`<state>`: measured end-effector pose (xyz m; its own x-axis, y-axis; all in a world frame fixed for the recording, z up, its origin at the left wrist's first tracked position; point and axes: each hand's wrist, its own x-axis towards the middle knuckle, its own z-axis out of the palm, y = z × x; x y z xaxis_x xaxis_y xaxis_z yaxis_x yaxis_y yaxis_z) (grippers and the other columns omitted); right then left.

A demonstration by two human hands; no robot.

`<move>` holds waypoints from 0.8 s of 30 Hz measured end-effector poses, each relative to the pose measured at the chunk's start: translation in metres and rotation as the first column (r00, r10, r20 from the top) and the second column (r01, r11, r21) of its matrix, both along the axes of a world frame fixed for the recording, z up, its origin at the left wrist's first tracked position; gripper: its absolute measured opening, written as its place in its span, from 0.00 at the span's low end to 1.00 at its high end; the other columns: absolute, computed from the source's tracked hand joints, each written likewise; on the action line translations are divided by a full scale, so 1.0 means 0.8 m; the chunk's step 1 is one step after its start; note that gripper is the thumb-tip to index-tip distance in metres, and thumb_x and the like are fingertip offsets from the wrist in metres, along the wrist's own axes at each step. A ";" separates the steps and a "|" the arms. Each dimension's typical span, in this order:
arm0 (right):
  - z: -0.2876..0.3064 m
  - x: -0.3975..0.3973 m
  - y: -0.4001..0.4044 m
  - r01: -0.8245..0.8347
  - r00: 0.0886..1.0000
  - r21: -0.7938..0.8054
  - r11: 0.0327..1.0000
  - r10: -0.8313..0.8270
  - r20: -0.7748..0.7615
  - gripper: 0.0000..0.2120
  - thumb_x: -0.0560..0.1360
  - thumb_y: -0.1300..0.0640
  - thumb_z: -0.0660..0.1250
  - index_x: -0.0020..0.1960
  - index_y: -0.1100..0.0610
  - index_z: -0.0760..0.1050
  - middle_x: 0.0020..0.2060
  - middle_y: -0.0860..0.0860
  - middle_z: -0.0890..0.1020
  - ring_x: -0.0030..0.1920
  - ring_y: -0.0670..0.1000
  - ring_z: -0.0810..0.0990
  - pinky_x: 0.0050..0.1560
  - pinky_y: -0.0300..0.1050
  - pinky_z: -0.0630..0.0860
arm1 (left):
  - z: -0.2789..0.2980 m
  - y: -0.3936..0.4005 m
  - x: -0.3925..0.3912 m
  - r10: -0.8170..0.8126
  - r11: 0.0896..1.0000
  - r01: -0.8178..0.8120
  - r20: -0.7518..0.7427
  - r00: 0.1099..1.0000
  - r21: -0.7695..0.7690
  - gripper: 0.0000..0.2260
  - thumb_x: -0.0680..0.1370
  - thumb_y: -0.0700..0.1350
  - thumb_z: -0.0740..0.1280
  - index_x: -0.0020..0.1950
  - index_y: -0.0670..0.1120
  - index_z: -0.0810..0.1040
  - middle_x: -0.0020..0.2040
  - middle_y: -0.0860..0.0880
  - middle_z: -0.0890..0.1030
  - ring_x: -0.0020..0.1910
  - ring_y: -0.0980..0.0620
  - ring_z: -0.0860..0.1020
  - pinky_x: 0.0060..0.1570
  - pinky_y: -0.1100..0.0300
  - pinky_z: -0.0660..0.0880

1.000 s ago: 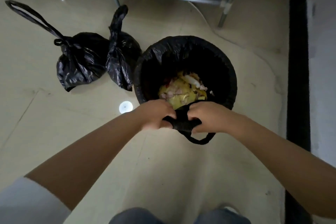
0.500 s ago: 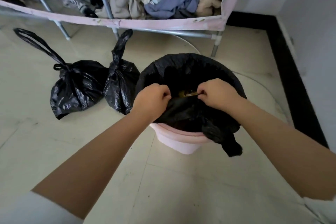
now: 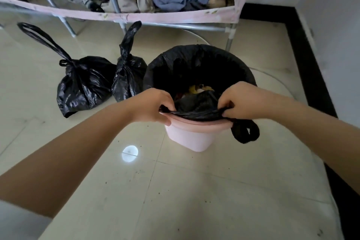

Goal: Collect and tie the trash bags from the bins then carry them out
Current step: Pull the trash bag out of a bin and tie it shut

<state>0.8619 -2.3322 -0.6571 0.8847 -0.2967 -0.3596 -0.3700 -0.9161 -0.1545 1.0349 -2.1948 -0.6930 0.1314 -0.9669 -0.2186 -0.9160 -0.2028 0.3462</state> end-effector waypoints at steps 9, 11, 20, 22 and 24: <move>0.024 0.017 -0.058 0.073 0.997 -0.506 0.860 -0.043 0.071 0.09 0.72 0.63 0.59 0.47 0.59 0.76 0.32 0.51 0.69 0.41 0.56 0.75 0.31 0.41 0.64 | 0.017 -0.018 0.001 0.220 0.969 -0.229 -0.093 0.971 -0.092 0.06 0.77 0.38 0.63 0.43 0.46 0.68 0.34 0.55 0.69 0.35 0.55 0.69 0.34 0.70 0.64; 0.028 0.024 -0.076 0.140 0.990 -0.456 0.879 -0.109 0.093 0.10 0.73 0.63 0.59 0.49 0.61 0.78 0.40 0.57 0.78 0.44 0.59 0.77 0.37 0.42 0.68 | 0.020 -0.026 0.007 0.286 0.953 -0.290 -0.059 0.957 -0.084 0.07 0.78 0.40 0.62 0.43 0.48 0.65 0.33 0.53 0.69 0.34 0.53 0.68 0.33 0.66 0.64; 0.038 0.041 -0.143 0.615 0.576 0.447 0.649 -0.757 0.307 0.17 0.74 0.71 0.59 0.28 0.60 0.65 0.31 0.58 0.84 0.23 0.45 0.80 0.29 0.40 0.73 | 0.019 -0.037 0.014 0.292 0.956 -0.269 0.305 0.907 -0.115 0.13 0.75 0.40 0.64 0.60 0.44 0.74 0.55 0.46 0.75 0.56 0.46 0.74 0.51 0.54 0.72; 0.041 0.036 -0.143 0.617 0.513 0.496 0.611 -0.790 0.336 0.15 0.75 0.70 0.57 0.31 0.61 0.66 0.44 0.66 0.80 0.29 0.53 0.80 0.29 0.42 0.71 | 0.012 -0.029 0.036 0.473 0.881 -0.423 0.373 0.798 -0.211 0.12 0.75 0.36 0.60 0.56 0.42 0.77 0.54 0.43 0.75 0.58 0.42 0.72 0.48 0.52 0.72; 0.039 0.029 -0.139 0.630 0.457 0.513 0.583 -0.813 0.361 0.10 0.76 0.67 0.54 0.37 0.62 0.69 0.41 0.64 0.78 0.17 0.48 0.75 0.17 0.36 0.67 | 0.007 -0.021 0.053 0.597 0.800 -0.539 0.260 0.759 -0.263 0.10 0.76 0.36 0.60 0.54 0.40 0.77 0.54 0.40 0.75 0.56 0.40 0.73 0.49 0.51 0.72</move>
<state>0.8854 -2.4436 -0.6262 0.4431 -0.8894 -0.1124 -0.6498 -0.2323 -0.7238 1.0770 -2.2120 -0.6876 0.7008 -0.7083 0.0852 -0.7124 -0.6883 0.1368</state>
